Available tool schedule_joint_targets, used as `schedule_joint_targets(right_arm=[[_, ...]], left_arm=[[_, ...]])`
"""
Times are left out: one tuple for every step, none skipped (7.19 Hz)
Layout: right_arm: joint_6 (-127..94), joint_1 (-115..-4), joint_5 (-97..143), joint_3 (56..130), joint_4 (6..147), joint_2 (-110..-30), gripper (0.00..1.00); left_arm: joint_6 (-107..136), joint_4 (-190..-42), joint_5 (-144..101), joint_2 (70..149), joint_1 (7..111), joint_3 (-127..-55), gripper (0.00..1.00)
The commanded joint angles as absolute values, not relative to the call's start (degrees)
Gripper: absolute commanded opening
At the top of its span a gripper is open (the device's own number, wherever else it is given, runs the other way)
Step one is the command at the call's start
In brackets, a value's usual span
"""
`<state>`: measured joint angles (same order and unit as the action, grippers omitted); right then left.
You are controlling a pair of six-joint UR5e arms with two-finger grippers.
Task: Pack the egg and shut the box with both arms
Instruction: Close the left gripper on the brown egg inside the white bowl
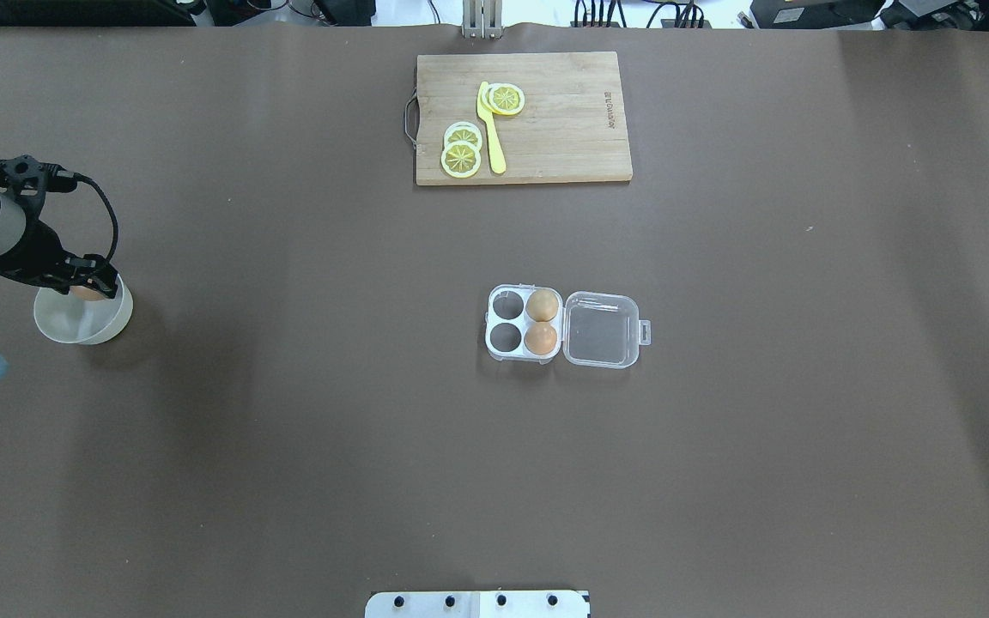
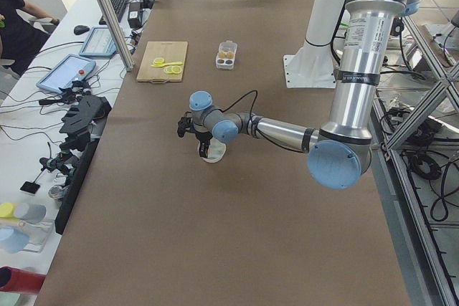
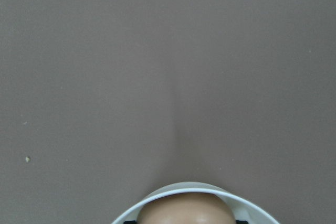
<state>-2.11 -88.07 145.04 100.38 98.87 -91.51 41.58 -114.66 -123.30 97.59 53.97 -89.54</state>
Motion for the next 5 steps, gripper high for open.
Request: schedule_joint_targets(right_arm=[[-2.1, -88.1, 145.0, 100.4, 98.9, -91.5, 1.0], [-2.1, -88.1, 145.0, 100.4, 98.9, -91.5, 1.0], [-2.1, -88.1, 145.0, 100.4, 98.8, -91.5, 1.0], [-2.1, -88.1, 145.0, 100.4, 98.7, -91.5, 1.0], [-2.0, -88.1, 145.1, 100.5, 98.7, -91.5, 1.0]], left_arm=[[41.5, -114.7, -123.3, 97.1, 53.9, -89.9, 0.54], [41.7, -114.7, -123.3, 97.0, 53.9, -90.2, 0.54], [41.8, -114.7, -123.6, 96.3, 53.9, -91.1, 0.54], [41.8, -114.7, -123.8, 95.4, 53.9, -92.2, 0.53], [41.8, -114.7, -123.9, 94.1, 53.9, -94.0, 0.48]])
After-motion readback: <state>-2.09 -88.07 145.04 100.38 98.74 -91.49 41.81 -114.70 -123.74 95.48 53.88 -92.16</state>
